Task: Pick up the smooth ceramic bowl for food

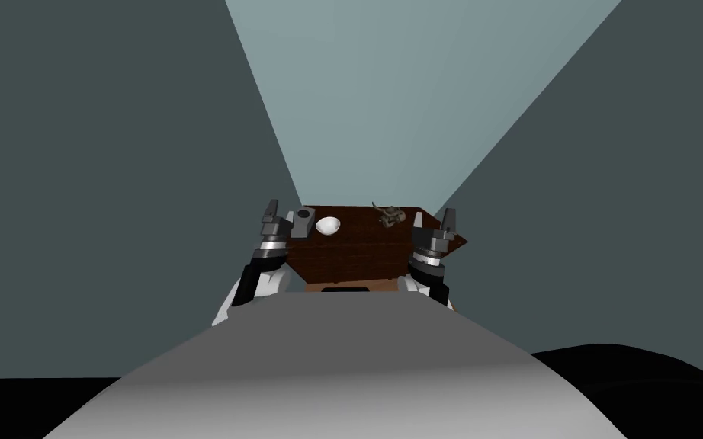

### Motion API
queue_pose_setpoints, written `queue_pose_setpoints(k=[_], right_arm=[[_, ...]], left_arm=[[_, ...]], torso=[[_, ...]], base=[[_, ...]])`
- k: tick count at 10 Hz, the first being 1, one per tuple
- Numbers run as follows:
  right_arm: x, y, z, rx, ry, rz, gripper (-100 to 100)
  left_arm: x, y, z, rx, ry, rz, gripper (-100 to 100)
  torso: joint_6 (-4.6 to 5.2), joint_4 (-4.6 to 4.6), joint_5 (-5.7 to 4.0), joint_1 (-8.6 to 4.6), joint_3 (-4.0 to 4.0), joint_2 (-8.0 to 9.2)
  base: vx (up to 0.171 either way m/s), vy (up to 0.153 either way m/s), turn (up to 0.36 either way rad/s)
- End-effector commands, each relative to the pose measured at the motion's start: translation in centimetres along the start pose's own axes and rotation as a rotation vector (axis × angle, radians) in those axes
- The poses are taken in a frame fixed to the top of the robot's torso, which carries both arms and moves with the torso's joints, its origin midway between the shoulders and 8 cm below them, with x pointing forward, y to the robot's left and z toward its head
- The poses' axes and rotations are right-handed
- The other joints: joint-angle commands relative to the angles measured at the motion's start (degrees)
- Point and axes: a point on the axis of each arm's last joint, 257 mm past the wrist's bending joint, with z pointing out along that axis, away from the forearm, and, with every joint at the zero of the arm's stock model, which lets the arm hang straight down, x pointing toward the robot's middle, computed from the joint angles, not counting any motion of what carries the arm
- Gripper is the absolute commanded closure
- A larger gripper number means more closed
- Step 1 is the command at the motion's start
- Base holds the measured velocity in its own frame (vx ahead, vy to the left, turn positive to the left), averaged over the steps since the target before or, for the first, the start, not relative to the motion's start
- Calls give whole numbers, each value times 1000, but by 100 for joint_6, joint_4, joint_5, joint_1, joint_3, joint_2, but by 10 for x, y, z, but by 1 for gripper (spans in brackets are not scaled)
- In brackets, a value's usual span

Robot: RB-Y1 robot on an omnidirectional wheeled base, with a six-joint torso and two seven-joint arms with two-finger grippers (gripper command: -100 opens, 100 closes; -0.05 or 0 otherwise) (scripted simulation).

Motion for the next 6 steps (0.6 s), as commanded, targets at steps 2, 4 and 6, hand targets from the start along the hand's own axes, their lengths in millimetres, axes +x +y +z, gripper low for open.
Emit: queue_pose_setpoints(k=[2, 4, 6], right_arm=[[0, 0, 0, 0, 0, 0, 0], [0, 0, 0, 0, 0, 0, 0], [0, 0, 0, 0, 0, 0, 0]], left_arm=[[-4, 15, 4, -63, 6, 5, -100], [-7, 23, 9, -99, 11, 10, -100], [-10, 29, 14, -128, 15, 15, -100]], torso=[[2, 1, 0, 0, 2, 4], [1, 1, 0, 0, 1, 3], [-1, -1, 0, -1, -2, -4]], base=[[-45, 5, -87], [-41, 3, -82], [-22, -3, -56]])
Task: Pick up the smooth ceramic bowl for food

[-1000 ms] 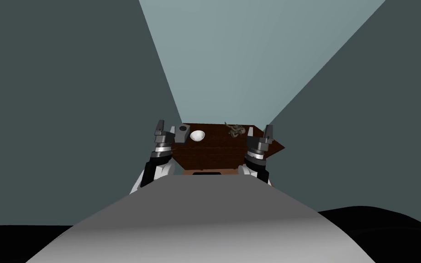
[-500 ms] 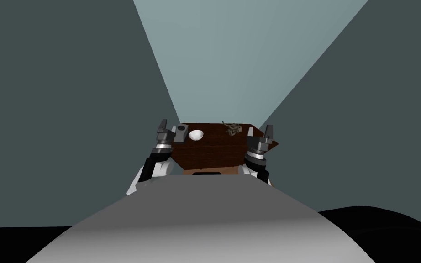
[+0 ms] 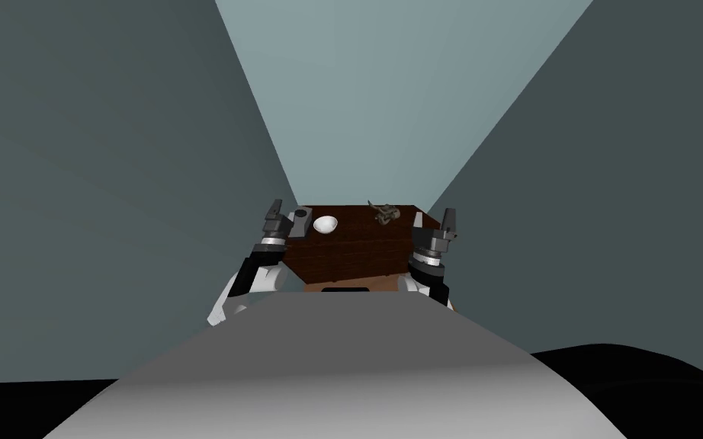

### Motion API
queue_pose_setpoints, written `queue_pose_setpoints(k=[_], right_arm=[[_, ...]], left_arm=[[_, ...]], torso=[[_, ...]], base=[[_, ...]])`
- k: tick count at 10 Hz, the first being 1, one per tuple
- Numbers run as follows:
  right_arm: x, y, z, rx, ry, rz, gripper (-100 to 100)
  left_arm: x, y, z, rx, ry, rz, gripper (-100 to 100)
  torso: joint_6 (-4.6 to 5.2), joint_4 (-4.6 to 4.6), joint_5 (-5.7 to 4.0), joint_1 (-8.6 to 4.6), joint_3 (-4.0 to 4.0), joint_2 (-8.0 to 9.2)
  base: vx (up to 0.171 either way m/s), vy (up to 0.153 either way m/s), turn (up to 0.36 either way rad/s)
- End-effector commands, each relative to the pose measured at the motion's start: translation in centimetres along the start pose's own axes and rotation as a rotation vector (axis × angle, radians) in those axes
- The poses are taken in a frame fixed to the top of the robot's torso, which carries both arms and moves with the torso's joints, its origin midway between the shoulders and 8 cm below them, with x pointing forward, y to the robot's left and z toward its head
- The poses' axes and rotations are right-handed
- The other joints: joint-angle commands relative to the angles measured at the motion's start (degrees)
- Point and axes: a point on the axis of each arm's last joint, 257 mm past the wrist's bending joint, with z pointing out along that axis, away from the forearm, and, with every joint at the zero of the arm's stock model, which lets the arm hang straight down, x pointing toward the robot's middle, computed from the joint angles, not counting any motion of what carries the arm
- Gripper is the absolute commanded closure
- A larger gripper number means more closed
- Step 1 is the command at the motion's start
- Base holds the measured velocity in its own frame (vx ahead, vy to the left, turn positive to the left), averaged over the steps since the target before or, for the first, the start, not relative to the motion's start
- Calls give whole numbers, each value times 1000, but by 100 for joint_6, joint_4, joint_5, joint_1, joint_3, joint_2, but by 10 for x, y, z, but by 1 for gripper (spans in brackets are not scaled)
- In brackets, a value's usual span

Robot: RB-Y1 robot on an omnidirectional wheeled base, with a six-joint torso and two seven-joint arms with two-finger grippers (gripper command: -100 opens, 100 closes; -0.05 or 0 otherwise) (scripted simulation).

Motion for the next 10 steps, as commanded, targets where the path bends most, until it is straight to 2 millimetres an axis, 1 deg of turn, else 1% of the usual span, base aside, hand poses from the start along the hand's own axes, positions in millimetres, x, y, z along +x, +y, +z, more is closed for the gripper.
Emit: queue_pose_setpoints(k=[1, 2, 3, 4, 5, 7, 8, 10], right_arm=[[0, 0, 0, 0, 0, 0, 0], [0, 0, 0, 0, 0, 0, 0], [0, 0, 0, 0, 0, 0, 0], [0, 0, 0, 0, 0, 0, 0], [0, 0, 0, 0, 0, 0, 0], [0, 0, 0, 0, 0, 0, 0], [0, 0, 0, 0, 0, 0, 0], [0, 0, 0, 0, 0, 0, 0]], left_arm=[[-2, 10, 3, -40, 2, 2, -100], [-2, 11, 3, -47, 2, 2, -100], [-6, 14, 8, -65, 5, 7, -100], [-6, 21, 7, -93, 4, 7, -100], [-10, 21, 13, -103, 7, 12, -100], [-10, 34, 11, -154, 6, 13, -100], [-15, 34, 17, -162, 7, 17, -100], [-16, 46, 15, -211, 6, 18, -100]], torso=[[0, 0, 0, 0, 0, 0], [-1, 0, 0, 2, 1, 2], [-3, 0, 1, 4, 0, -1], [0, 0, 0, 3, 1, 2], [-2, 1, 1, 2, 2, 3], [-2, 1, 1, 3, 3, 4], [-3, 0, 1, 4, 0, -1], [-3, 0, 1, 3, 0, -1]], base=[[-32, 0, -96], [-20, 6, -5], [-35, -1, -132], [-37, 1, -75], [-42, -1, -122], [-27, 3, -35], [-23, -2, -144], [-21, 1, -39]])
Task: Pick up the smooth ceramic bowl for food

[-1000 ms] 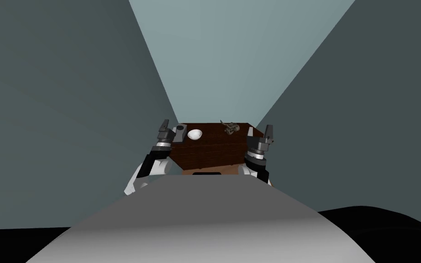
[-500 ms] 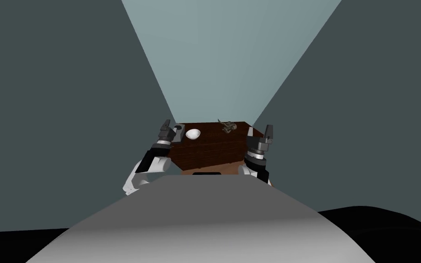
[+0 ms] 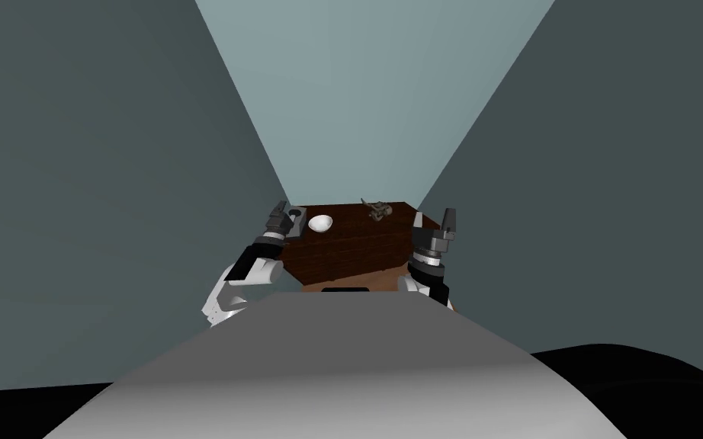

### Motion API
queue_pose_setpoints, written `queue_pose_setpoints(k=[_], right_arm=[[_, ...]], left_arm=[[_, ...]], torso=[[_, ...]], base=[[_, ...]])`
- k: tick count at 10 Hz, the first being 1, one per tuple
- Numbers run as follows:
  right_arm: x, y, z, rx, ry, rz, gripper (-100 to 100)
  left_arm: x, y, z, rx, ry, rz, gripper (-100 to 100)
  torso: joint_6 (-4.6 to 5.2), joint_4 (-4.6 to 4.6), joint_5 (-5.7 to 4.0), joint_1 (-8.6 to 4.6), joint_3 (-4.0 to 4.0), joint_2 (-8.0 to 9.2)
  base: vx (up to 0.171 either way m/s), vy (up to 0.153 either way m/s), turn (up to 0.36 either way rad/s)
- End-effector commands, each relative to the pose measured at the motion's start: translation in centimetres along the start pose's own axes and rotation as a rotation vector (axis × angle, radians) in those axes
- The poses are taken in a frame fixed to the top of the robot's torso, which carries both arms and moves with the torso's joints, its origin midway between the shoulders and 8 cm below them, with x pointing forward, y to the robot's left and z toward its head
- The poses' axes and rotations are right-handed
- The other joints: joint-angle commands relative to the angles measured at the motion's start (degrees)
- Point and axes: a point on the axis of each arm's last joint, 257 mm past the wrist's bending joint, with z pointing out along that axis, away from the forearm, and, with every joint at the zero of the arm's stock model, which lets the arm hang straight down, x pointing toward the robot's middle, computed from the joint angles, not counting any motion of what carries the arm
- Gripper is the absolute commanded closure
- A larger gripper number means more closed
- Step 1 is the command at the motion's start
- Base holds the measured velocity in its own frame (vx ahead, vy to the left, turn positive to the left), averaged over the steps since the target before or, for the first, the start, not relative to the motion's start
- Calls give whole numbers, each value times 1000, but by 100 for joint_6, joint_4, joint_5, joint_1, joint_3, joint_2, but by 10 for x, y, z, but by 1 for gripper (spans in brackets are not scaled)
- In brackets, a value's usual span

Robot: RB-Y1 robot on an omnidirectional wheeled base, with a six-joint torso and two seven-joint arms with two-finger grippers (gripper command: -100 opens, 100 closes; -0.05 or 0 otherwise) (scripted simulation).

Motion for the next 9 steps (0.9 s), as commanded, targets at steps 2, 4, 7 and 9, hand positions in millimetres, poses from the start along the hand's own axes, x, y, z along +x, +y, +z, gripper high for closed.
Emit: queue_pose_setpoints(k=[2, 4, 7, 9], right_arm=[[0, 0, 0, 0, 0, 0, 0], [0, 0, 0, 0, 0, 0, 0], [0, 0, 0, 0, 0, 0, 0], [0, 0, 0, 0, 0, 0, 0]], left_arm=[[-5, 10, 5, -56, -1, 5, -100], [-11, 15, 10, -91, -4, 8, -100], [-17, 26, 13, -151, -9, 11, -100], [-18, 40, 11, -204, -11, 11, -100]], torso=[[3, 0, -1, -1, 1, 2], [0, 0, 0, 0, 0, 0], [-1, 0, 0, 0, 0, -1], [0, 0, 0, -1, 0, 0]], base=[[-26, -1, -101], [-18, -2, -86], [-18, -3, -75], [-15, 2, -37]])
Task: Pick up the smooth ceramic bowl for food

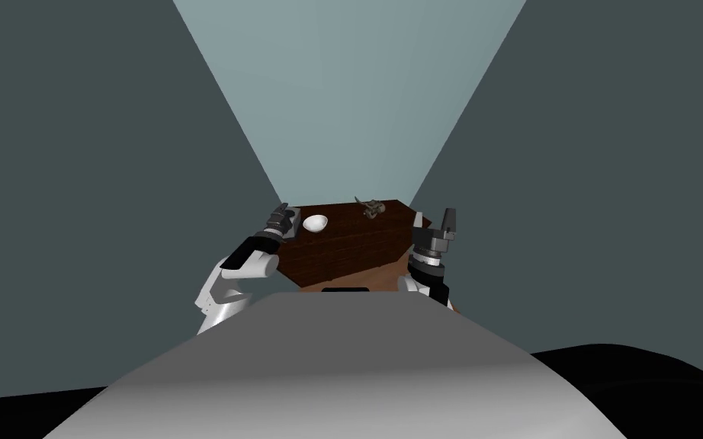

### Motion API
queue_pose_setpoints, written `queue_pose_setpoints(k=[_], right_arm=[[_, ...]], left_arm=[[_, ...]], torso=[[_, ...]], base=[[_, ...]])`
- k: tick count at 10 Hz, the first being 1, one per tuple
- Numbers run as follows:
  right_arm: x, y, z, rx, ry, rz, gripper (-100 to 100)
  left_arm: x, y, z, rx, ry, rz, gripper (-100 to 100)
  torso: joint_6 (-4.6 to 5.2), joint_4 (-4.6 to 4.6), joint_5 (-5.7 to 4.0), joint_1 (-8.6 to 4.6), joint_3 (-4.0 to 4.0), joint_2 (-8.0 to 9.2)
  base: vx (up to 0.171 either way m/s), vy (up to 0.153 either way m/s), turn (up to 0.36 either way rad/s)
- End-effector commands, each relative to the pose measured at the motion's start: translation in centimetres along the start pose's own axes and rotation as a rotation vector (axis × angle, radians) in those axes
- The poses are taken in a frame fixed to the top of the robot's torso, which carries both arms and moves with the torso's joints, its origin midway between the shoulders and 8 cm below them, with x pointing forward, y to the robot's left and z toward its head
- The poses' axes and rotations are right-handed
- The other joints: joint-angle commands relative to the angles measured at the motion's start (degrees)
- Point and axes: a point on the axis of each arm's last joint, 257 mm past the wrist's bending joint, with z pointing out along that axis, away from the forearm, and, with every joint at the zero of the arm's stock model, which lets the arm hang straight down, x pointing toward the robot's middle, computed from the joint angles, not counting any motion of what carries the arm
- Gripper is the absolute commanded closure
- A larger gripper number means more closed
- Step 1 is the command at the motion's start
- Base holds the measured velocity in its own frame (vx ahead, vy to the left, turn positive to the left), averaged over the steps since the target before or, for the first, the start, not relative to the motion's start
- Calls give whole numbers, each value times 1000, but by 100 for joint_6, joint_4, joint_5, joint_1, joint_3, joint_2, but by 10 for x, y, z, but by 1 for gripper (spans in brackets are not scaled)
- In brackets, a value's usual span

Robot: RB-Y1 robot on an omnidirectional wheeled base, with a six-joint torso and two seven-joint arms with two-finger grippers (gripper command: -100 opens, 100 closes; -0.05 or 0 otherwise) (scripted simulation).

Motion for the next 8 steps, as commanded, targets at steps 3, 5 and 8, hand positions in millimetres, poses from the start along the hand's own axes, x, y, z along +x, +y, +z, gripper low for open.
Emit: queue_pose_setpoints(k=[3, 5, 8], right_arm=[[0, 0, 0, 0, 0, 0, 0], [0, 0, 0, 0, 0, 0, 0], [0, 0, 0, 0, 0, 0, 0]], left_arm=[[-7, 18, 4, -85, -8, 1, -100], [-14, 25, 7, -129, -15, 0, -100], [-21, 36, 9, -195, -24, -1, -100]], torso=[[1, 1, -1, -2, 1, 2], [4, 0, -1, -2, -1, -1], [4, 0, -1, -3, -1, -2]], base=[[-16, -2, -76], [-12, -2, -122], [-9, -3, -77]])
